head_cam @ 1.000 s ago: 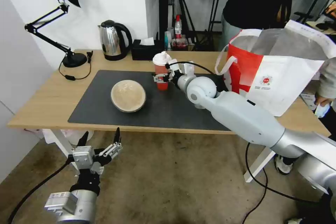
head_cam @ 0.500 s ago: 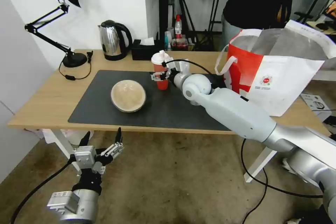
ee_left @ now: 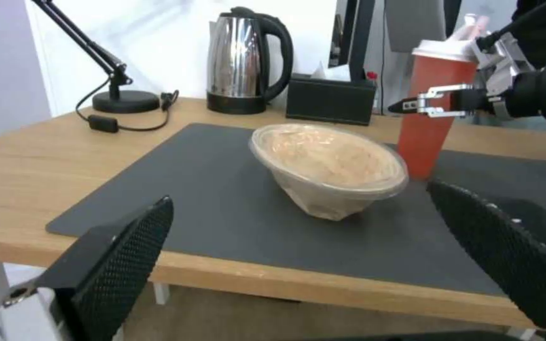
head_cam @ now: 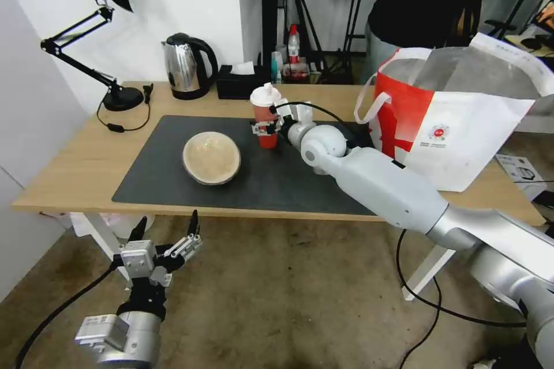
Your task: Pick up the trash from the table and place it into the takeout bag.
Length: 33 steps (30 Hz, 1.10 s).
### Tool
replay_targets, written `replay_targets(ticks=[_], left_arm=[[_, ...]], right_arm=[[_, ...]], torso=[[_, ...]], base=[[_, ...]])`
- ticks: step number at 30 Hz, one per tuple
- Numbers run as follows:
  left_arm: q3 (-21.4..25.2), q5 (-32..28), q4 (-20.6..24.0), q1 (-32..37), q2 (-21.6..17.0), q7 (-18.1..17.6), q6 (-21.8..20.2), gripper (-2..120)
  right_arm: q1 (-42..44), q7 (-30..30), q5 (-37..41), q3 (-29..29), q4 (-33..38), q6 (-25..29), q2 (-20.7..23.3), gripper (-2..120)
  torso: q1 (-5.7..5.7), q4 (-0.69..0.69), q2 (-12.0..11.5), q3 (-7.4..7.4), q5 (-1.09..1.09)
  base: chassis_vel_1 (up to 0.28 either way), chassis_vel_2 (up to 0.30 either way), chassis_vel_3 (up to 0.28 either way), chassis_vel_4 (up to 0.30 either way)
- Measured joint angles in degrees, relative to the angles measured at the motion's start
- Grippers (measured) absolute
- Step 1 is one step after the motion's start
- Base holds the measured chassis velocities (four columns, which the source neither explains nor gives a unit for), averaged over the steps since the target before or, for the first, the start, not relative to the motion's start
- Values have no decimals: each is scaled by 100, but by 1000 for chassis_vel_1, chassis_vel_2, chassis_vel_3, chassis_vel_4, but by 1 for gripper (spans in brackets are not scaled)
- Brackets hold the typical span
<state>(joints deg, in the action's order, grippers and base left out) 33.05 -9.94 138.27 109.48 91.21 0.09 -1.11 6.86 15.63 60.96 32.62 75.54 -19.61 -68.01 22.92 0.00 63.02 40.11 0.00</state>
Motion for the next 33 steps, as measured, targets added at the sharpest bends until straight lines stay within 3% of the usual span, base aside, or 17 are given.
replay_targets(ticks=[6, 10, 21, 26, 33], left_arm=[[2, 1, 4, 7, 0, -3, 2, 100], [-6, 3, 5, 10, 0, -3, 4, 100], [-7, 6, 6, 10, 1, -5, 10, 100], [-7, 12, 6, 11, 2, -6, 11, 100], [-26, 15, 6, -18, 2, -9, 11, 100]], right_arm=[[21, -50, 19, -16, -1, 22, -11, 83], [62, -48, 20, -17, 60, 35, -5, 63], [181, 15, 72, -149, 379, 44, 143, 37], [262, 112, 131, -353, 737, 62, 334, 27], [9, 183, 484, -571, 1322, 46, 952, 10]], torso=[[0, 0, 0, 0, 0], [-1, 0, 0, 0, 0], [-1, 0, 0, 0, 1], [-1, 0, 0, 0, 1], [-1, 0, 0, 0, 2]], base=[[0, 0, 0, 0], [0, 0, 0, 0], [0, 0, 0, 0], [0, 0, 0, 0], [0, 0, 0, 0]])
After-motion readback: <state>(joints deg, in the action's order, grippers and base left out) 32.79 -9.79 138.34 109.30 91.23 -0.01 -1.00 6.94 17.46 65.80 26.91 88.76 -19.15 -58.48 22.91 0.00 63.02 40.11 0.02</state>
